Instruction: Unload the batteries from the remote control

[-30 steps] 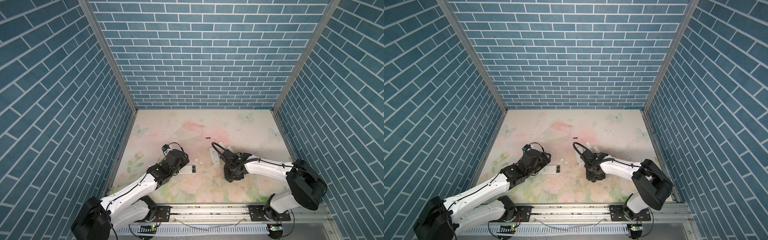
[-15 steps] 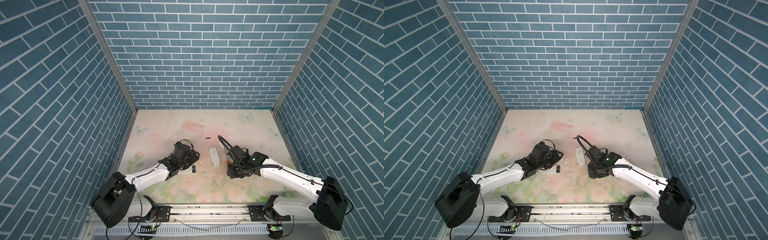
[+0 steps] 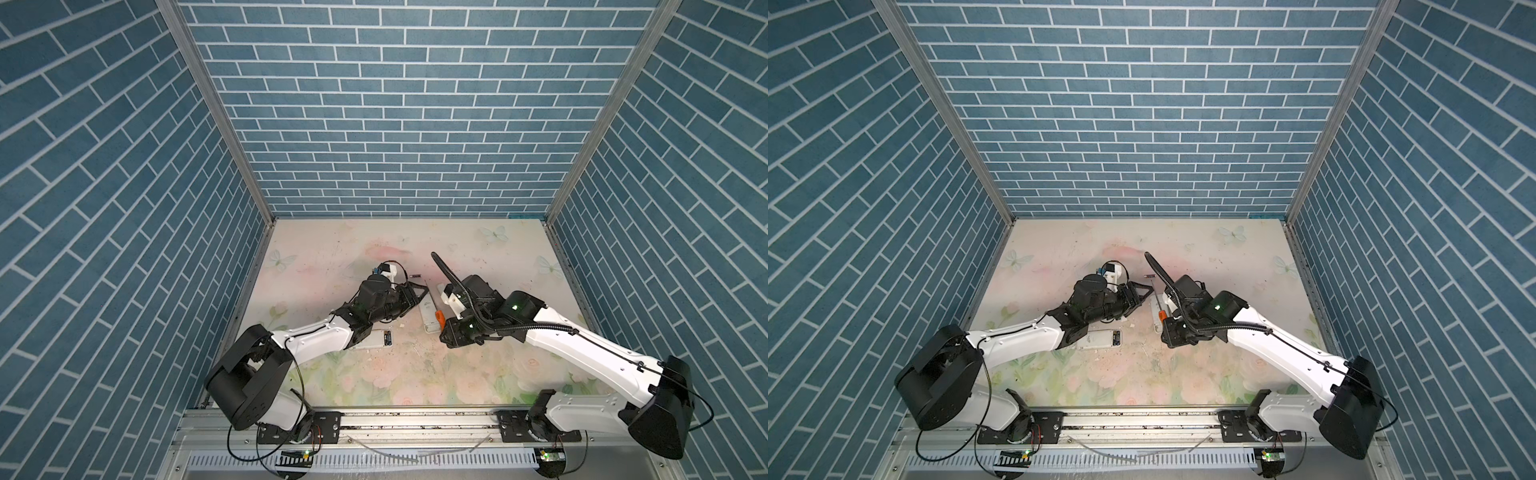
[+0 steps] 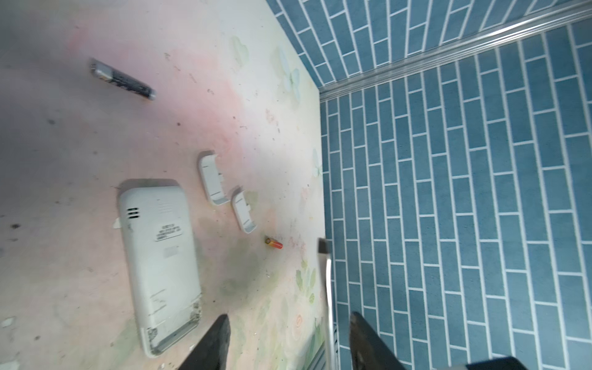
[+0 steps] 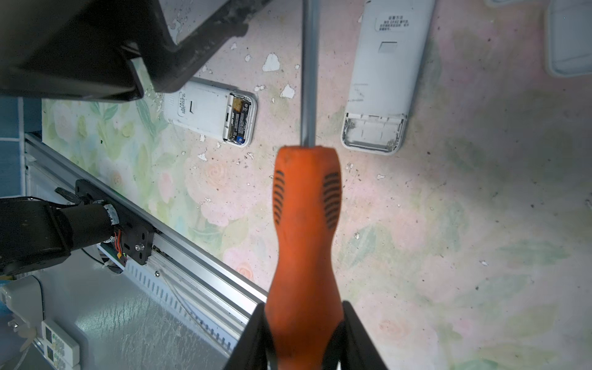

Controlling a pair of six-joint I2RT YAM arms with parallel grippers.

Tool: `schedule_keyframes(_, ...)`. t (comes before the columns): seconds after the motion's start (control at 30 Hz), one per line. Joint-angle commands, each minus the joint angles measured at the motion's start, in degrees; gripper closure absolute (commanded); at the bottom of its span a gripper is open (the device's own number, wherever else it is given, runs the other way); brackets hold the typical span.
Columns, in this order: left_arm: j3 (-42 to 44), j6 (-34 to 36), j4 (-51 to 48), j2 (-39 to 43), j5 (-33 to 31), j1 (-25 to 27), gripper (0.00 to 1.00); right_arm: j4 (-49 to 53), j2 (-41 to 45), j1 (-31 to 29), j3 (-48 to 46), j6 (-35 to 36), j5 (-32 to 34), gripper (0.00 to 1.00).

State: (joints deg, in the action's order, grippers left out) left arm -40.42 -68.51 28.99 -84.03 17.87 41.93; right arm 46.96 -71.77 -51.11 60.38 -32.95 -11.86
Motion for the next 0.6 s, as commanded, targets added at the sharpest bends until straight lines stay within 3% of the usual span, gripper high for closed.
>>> schedule_keyframes(0.0,0.1,0.1,5.5,-0.7,-0.3,2.2,0.42,-1.9,-1.0,-0.3,3.0,1.6,-1.0,1.0)
schedule_keyframes(0.13,2.2,-1.6,9.6,-0.7,-1.8,4.3,0.44,-4.4,-2.0,-0.3,3.5,1.0,-0.9,1.0)
schedule_keyframes(0.4,2.5,-1.6,8.1,0.0,-2.1,6.0,0.47,-6.7,-3.4,-0.3,5.3,0.9,-0.4,1.0)
schedule_keyframes(0.57,2.3,-1.6,7.7,0.0,-2.1,6.3,0.57,-7.7,-3.7,-0.2,5.6,0.9,-0.3,1.0)
